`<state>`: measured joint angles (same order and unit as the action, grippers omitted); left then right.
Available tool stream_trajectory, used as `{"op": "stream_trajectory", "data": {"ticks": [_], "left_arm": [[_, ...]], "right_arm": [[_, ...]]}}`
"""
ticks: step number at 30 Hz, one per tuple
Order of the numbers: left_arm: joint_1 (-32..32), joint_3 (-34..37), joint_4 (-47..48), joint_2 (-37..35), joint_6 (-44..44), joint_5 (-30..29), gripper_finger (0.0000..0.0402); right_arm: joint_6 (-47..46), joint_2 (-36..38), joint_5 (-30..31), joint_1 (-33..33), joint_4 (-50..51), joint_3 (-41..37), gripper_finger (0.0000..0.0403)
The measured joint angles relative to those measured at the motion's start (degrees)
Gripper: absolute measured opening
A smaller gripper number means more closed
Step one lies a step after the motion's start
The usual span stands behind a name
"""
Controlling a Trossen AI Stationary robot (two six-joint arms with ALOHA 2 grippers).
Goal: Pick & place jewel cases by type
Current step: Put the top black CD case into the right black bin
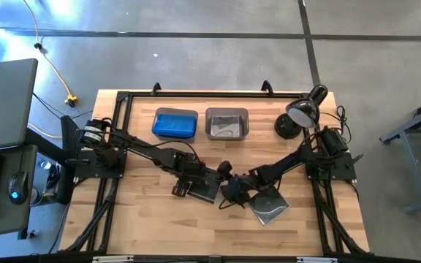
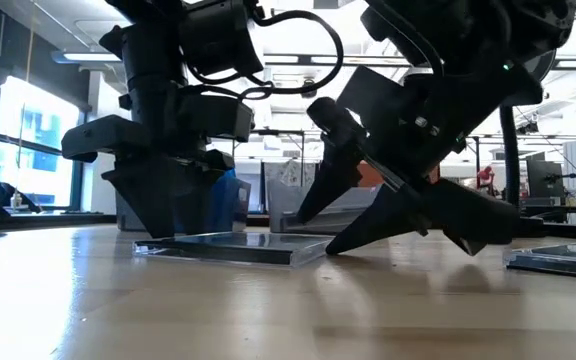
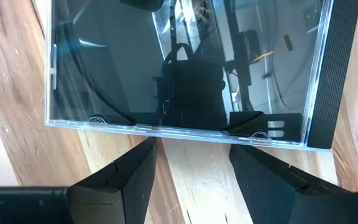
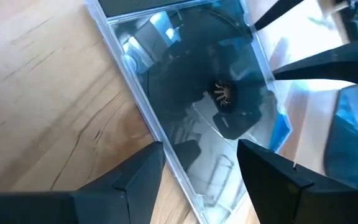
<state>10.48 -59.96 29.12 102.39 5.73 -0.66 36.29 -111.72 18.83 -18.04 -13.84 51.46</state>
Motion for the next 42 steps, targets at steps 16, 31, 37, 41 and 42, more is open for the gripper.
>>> {"op": "stream_trajectory", "data": {"ticks": [16, 31, 37, 41, 42], "left_arm": [[0.0, 0.0, -1.2, 0.09, -0.52, 1.45, 0.0206], [0.52, 0.2, -8.36, 0.87, -0.62, 7.3, 0.0206], [1.28, 0.0, -8.24, 1.73, -0.04, 5.83, 0.0206], [1.92, -0.03, -8.75, 1.81, -0.59, 5.63, 0.0206], [2.2, -0.11, -9.37, 1.85, -0.64, 5.33, 0.0206]], "right_arm": [[3.6, 10.84, -6.34, 0.76, -0.04, -0.15, 0.0209], [5.42, 12.15, -6.09, 0.94, 5.56, -0.11, 0.0209], [7.71, 12.89, -6.31, 0.94, 3.45, -0.13, 0.0209], [7.37, 14.92, -5.6, 0.81, 3.73, -0.09, 0.0208], [7.32, 15.76, -5.53, 0.83, 3.77, -0.09, 0.0208]]}}
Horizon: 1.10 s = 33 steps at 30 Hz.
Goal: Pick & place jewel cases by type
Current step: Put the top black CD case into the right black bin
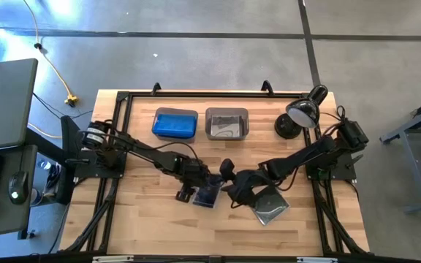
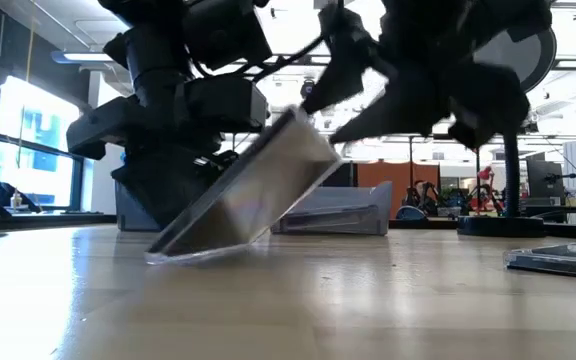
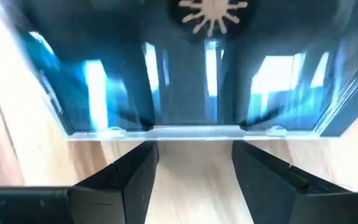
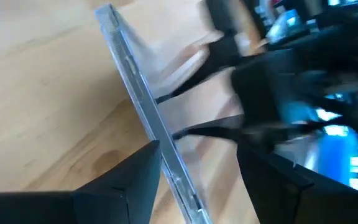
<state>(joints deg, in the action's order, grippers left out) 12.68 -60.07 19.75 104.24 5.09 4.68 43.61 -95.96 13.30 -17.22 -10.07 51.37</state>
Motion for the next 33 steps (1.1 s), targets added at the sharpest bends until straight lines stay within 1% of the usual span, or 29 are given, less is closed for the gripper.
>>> {"op": "stream_trajectory", "data": {"ticks": [3, 5, 7, 12, 14, 17, 19, 22, 24, 26, 28, 33], "left_arm": [[0.62, -0.02, -3.63, 0.33, 0.31, 0.21, 0.0206], [0.97, -0.1, -6.28, 0.4, 2.01, 1.01, 0.0206], [1.04, -0.16, -8.58, 0.36, 3.43, 0.99, 0.0206], [0.89, -0.2, -14.45, 0.34, 3.68, 0.69, 0.0206], [0.89, -0.28, -14.59, 0.24, 3.52, 0.69, 0.0206], [0.89, -0.2, -14.78, 0.82, 2.32, 0.58, 0.0206], [0.89, -0.07, -14.5, 0.92, 2.09, 0.56, 0.0206], [0.89, -0.07, -14.76, 1.41, 1.94, 0.56, 0.0206], [0.89, -0.07, -14.87, 1.41, 1.94, 0.52, 0.0206], [0.89, -0.04, -14.66, 1.47, 1.94, 0.37, 0.0206], [0.89, 0.0, -14.66, 1.48, 1.94, 0.3, 0.0206], [0.89, 0.0, -15.51, 1.48, 1.96, 0.25, 0.0206]], "right_arm": [[-1.2, 2.0, -0.75, 0.05, -0.25, 0.17, 0.0208], [-2.73, 2.75, -2.68, 0.16, -0.07, 0.2, 0.0208], [-3.73, 2.77, -4.81, 0.44, 0.24, 0.2, 0.0208], [-5.05, 2.02, -7.24, 0.39, 3.91, 0.12, 0.0208], [-5.01, 1.81, -7.95, 0.43, 5.09, -0.2, 0.0208], [-4.76, 2.14, -8.9, 0.31, 3.3, 0.13, 0.0208], [-4.74, 2.1, -10.12, 0.34, 4.18, 0.1, 0.0208], [-4.62, 2.05, -10.29, 0.4, 4.09, 0.0, 0.0208], [-4.63, 2.07, -11.78, 0.45, 3.85, 0.02, 0.0206], [-4.63, 1.89, -13.93, 0.42, 3.83, 0.02, 0.0198], [-4.63, 1.88, -14.4, 0.35, 4.06, 0.02, 0.0183], [-5.45, 1.85, -15.31, 0.4, 4.27, 0.02, 0.0131]]}}
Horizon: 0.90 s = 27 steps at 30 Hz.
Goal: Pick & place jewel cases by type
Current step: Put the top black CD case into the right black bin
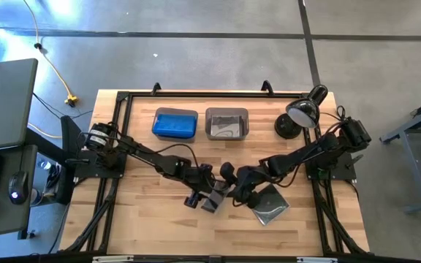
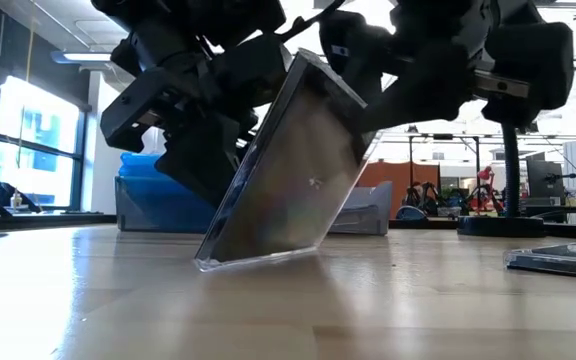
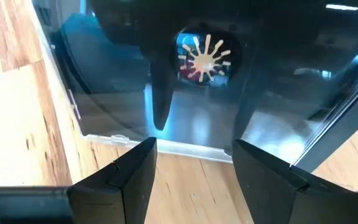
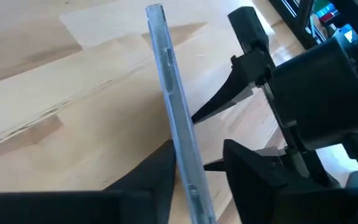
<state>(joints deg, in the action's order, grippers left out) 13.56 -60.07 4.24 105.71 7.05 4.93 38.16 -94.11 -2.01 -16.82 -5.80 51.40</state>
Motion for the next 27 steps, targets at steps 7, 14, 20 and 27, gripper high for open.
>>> {"op": "stream_trajectory", "data": {"ticks": [7, 14, 20, 27], "left_arm": [[-0.02, 0.0, 0.45, -0.39, -0.07, -1.27, 0.0206], [-0.04, 0.01, 1.59, -0.57, -0.21, -1.49, 0.0206], [-0.04, -0.69, 9.92, -2.16, -1.3, -1.44, 0.0206], [-0.02, -6.72, 37.2, -5.08, -1.49, -6.37, 0.0206]], "right_arm": [[-5.25, 0.0, 0.17, -0.02, 0.48, 0.0, 0.0081], [-6.5, 0.0, 0.2, -0.04, 0.46, 0.0, 0.0043], [-11.61, 0.0, 2.2, -0.02, 0.56, 0.07, 0.0031], [-17.79, 0.6, 2.97, -0.02, 0.81, 0.02, 0.0047]]}}
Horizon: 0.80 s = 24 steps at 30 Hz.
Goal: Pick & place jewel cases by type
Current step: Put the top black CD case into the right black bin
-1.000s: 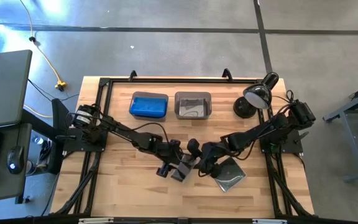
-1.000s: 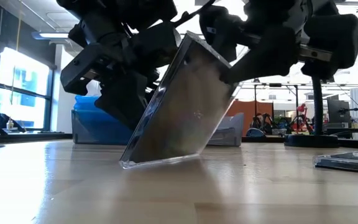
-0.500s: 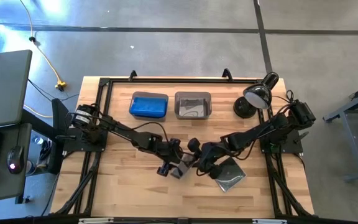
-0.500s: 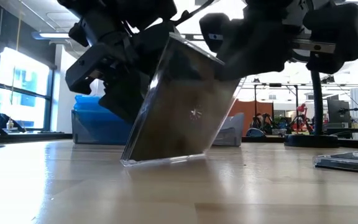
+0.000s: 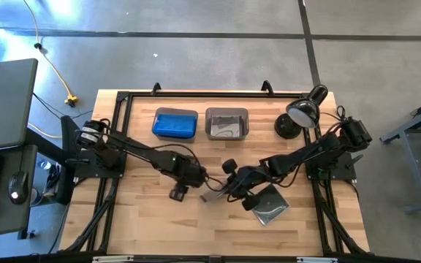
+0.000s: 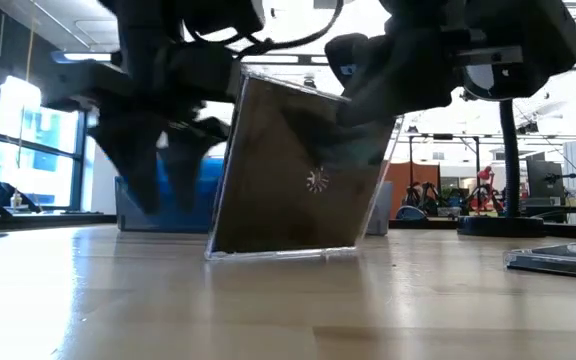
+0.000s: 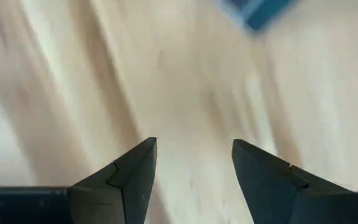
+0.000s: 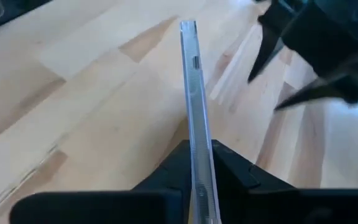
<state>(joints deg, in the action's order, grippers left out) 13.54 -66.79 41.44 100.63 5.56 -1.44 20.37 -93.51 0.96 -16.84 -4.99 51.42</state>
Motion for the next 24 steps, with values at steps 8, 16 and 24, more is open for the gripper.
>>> {"op": "stream_trajectory", "data": {"ticks": [8, 16, 24], "left_arm": [[-0.02, -4.6, 21.46, -0.38, -6.03, -4.75, 0.0206], [-0.02, -4.84, 27.6, -2.02, -8.03, -9.31, 0.0206], [-0.02, -4.83, 26.84, -2.37, -8.87, -9.63, 0.0206]], "right_arm": [[-1.91, 3.54, 14.8, -0.02, 4.16, -0.11, 0.003], [10.99, 9.23, 34.46, 1.97, 3.87, -0.04, 0.0042], [14.99, 11.55, 35.83, 12.5, 3.86, -0.04, 0.004]]}}
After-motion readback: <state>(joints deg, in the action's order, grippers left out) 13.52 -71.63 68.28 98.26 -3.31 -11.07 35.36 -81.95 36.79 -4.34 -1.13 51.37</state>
